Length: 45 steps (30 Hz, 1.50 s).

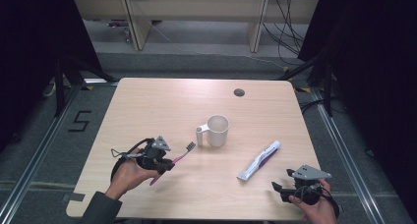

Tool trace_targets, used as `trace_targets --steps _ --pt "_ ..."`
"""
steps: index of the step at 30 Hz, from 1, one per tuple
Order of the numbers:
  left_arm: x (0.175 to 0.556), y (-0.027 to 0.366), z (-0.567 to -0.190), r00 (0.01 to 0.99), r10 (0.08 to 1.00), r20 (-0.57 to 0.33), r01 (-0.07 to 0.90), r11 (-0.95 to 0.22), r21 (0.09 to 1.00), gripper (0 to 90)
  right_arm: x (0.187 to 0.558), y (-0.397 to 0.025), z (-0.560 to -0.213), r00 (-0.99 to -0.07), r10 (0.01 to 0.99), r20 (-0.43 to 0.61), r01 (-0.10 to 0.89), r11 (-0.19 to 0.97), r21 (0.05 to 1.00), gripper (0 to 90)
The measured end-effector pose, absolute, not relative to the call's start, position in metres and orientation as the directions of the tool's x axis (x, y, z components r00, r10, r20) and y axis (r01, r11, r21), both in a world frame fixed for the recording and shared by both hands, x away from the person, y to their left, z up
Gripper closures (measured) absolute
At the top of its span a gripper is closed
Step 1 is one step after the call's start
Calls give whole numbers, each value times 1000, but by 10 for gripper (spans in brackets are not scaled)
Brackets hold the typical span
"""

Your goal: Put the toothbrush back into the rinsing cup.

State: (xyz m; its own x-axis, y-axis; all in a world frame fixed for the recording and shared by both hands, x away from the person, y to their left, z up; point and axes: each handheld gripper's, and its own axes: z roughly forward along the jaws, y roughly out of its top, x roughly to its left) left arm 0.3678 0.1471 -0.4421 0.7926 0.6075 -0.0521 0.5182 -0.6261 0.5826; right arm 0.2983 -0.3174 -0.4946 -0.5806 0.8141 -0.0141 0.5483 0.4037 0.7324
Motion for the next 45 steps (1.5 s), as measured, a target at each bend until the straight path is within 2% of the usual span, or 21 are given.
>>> trace_targets --steps 3,11,15,16,17,18,34,45 --pt "368 148 -440 769 638 -45 516 -577 633 801 299 -319 -495 -587 809 -38 530 419 737 265" --pt "368 146 -435 734 679 -26 455 -463 761 801 298 -317 -495 -579 815 -17 549 405 731 265" --pt "366 141 -429 701 713 -8 398 -382 834 801 299 -318 -495 -582 813 -26 540 411 734 266" --pt "367 139 -426 676 736 -17 371 -320 872 801 299 -318 -495 -582 813 -28 540 411 735 266" --pt "367 139 -426 676 736 -17 371 -320 872 801 299 -318 -495 -580 815 -23 545 408 733 266" --pt "370 138 -425 667 744 -43 356 -267 895 801 299 -318 -495 -580 814 -23 544 408 733 266" --pt "390 115 -423 635 770 -65 265 -139 954 801 299 -318 -496 -571 821 -11 557 397 730 265" --pt "404 103 -414 626 776 -75 207 -73 976 801 301 -322 -497 -583 811 -41 531 418 737 265"
